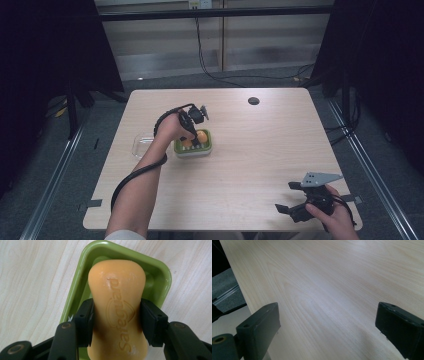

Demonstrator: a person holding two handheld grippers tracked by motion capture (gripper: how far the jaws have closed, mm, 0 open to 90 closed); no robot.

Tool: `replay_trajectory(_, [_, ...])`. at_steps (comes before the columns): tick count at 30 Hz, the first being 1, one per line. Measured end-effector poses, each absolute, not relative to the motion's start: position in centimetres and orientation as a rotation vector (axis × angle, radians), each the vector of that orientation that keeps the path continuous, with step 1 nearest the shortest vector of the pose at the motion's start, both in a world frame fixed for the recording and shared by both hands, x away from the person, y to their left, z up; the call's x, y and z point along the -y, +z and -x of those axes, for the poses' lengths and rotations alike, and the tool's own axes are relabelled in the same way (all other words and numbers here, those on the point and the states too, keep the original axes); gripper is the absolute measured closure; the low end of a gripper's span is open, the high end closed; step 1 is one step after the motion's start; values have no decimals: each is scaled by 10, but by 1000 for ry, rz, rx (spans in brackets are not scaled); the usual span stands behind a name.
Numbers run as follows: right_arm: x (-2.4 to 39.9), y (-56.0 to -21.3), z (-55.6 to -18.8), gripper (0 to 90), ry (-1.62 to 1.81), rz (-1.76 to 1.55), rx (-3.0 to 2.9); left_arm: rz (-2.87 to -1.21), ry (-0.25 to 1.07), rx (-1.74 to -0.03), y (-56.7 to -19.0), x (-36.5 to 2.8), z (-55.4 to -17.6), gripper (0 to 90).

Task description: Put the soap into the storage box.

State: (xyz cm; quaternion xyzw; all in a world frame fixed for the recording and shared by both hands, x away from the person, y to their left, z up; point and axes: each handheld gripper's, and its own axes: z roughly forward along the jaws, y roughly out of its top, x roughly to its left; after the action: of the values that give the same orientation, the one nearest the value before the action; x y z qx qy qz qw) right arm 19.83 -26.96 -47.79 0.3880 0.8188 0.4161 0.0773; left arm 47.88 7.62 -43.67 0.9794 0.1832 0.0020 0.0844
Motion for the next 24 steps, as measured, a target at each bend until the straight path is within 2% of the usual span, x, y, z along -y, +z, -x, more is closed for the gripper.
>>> replay_trajectory(6, [270,-478,-198,53,1248,-1161,-2452,-2930,18,-525,-440,-77,-480,491])
replay_trajectory(12, [270,-478,-198,53,1248,-1160,-2452,-2954,-27,-516,-441,-78,-482,491])
replay_trajectory(24, [270,-479,-199,53,1248,-1153,-2455,-2937,44,-513,-447,-79,-482,490])
